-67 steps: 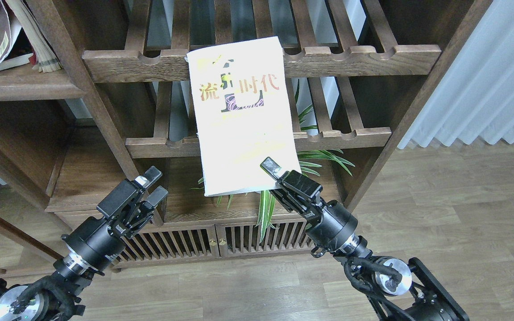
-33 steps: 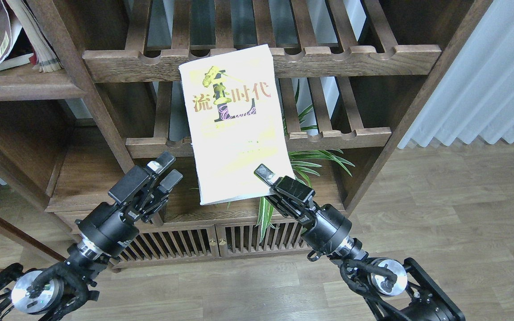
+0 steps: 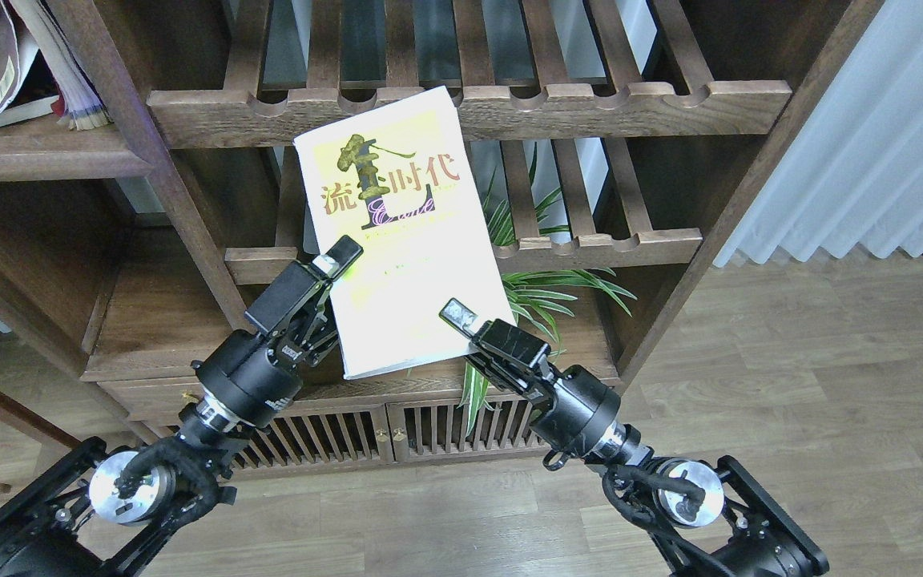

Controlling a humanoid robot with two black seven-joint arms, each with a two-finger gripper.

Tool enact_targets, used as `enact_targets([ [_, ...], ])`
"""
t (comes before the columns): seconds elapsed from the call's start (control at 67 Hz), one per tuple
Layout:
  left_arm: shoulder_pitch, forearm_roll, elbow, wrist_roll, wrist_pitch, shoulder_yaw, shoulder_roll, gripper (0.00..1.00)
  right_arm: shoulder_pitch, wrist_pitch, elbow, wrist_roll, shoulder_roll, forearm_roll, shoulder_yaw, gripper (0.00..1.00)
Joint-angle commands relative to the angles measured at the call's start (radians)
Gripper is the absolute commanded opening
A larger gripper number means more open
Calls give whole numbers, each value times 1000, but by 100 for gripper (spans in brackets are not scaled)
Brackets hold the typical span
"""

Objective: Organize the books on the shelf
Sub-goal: 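Bring the left gripper up and grip the book's edge beside the right gripper, then release the right gripper and carry the book away with the left gripper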

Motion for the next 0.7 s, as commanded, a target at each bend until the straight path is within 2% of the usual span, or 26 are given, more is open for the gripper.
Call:
enact_targets([
  [0.0,-8,11,19,10,0,0,-2,59,1,0,0,-1,0,-1,-4,0],
  [0.015,-8,9,19,10,0,0,-2,56,0,0,0,-1,0,-1,-3,0],
  [0.03,-6,9,20,11,0,0,-2,49,0,0,0,-1,0,-3,-4,0],
  [0.105,-6,6,20,13,0,0,-2,30,0,0,2,-1,0,-3,-9,0],
  [0.164,-8,0,20,11,0,0,-10,8,0,0,2,-1,0,-3,-17,0],
  [0.179,-8,-2,20,11,0,0,-15,5,0,0,2,-1,0,-1,-17,0],
  [0.299,-17,-2,20,28,0,0,-48,1,-2,0,7,-1,0,-3,-18,0],
  [0.463,-20,-2,19,116,0,0,-61,0,-2,0,8,-1,0,-4,-17,3],
  [0.478,-18,-3,17,137,0,0,-61,0,-2,0,7,-1,0,-6,-15,9],
  [0.508,-17,-2,17,140,0,0,-61,0,-2,0,7,-1,0,-8,-15,15],
  [0.553,-14,-2,17,142,0,0,-58,0,0,0,3,-1,0,-21,-15,36],
  [0.597,-12,-2,17,143,0,0,-53,0,0,0,-1,-1,0,-35,-14,49],
  [0.642,-11,-2,17,143,0,0,-50,0,0,0,-7,-1,0,-64,-7,68],
  [0.687,-8,0,17,143,0,0,-45,0,-4,0,-13,-1,0,-84,-3,81],
])
